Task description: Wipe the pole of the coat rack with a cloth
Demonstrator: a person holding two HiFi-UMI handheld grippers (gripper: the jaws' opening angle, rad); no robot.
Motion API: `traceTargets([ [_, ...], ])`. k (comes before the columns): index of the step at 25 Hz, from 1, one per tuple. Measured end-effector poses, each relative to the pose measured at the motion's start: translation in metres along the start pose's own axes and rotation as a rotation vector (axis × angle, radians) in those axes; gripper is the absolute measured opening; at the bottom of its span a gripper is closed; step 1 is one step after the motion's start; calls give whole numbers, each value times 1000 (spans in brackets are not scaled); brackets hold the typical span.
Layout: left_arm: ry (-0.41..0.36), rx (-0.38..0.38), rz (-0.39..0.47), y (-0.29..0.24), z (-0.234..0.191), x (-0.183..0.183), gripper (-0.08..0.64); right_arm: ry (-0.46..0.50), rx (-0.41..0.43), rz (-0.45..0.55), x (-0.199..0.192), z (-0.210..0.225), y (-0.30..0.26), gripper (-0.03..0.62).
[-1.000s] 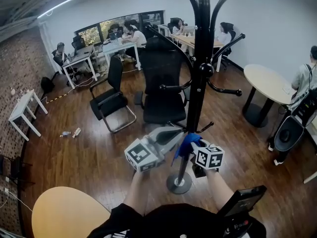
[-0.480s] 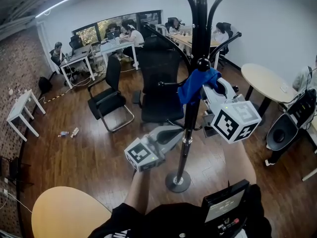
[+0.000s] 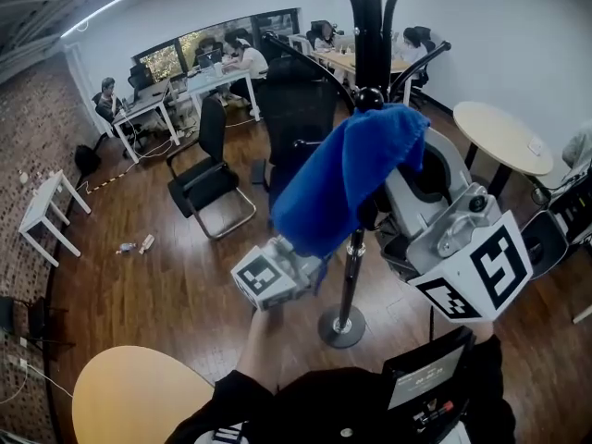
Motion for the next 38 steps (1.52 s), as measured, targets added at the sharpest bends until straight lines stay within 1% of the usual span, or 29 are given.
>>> traceTargets([
  [2, 3, 3, -2, -1, 1, 1, 0, -16, -70, -53, -22, 18, 4, 32],
  [5, 0, 13, 2, -1, -6, 5, 0, -28, -200, -184, -81, 55, 8, 32],
  [6, -2, 14, 6, -1, -8, 7, 0, -31, -232, -231, -101, 66, 12, 32],
  [8, -1, 14, 10, 2, -7, 8, 0, -51, -268, -309, -133, 74, 28, 31],
  [11, 12, 20, -4, 6, -5, 6, 0, -87, -298, -368, -166, 63, 67, 31],
  [14, 13, 27, -4, 7, -1, 8, 0, -156, -332, -452, -195, 46, 112, 31],
  [16, 12, 34, -3, 10, 2, 11, 0, -231, -363, -548, -224, 32, 148, 32],
  [20, 8, 42, -14, 9, 2, 10, 0, -377, -390, -824, -291, 7, 217, 32],
  [21, 9, 43, -21, 9, 2, 8, 0, -410, -392, -873, -301, 0, 230, 32],
  [22, 10, 44, -25, 10, 2, 8, 0, -450, -399, -896, -305, -7, 240, 32],
  [24, 8, 44, -18, 12, 2, 10, 0, -555, -410, -887, -297, -18, 247, 31],
  [26, 7, 51, -21, 14, 1, 9, 0, -638, -372, -872, -284, -28, 245, 31],
  [27, 8, 56, -27, 16, 1, 7, 0, -649, -350, -876, -282, -31, 243, 31],
  [28, 9, 59, -27, 17, 0, 7, 0, -635, -343, -887, -284, -31, 241, 31],
  [29, 8, 61, -20, 18, -1, 8, 0, -601, -354, -901, -290, -28, 238, 31],
  [31, 2, 58, -13, 21, -1, 11, 0, -498, -402, -905, -303, -16, 230, 32],
  [32, -2, 56, -7, 21, 0, 12, 0, -447, -415, -887, -305, -7, 224, 32],
  [34, -7, 56, 4, 19, 1, 13, 0, -390, -401, -824, -298, 6, 208, 29],
  [35, -8, 59, 7, 19, 2, 12, 0, -369, -386, -776, -288, 10, 197, 29],
  [38, -9, 66, 7, 21, 5, 13, 0, -294, -364, -586, -236, 27, 149, 29],
])
Point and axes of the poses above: the fingertips, and each gripper's own axes: y backward along the fingers, z to its right, x out of its top, the point moved 7 cm from there along y, backward along the fingers, and after that the axes turned 15 degrees about z, right-handed, at the moved point
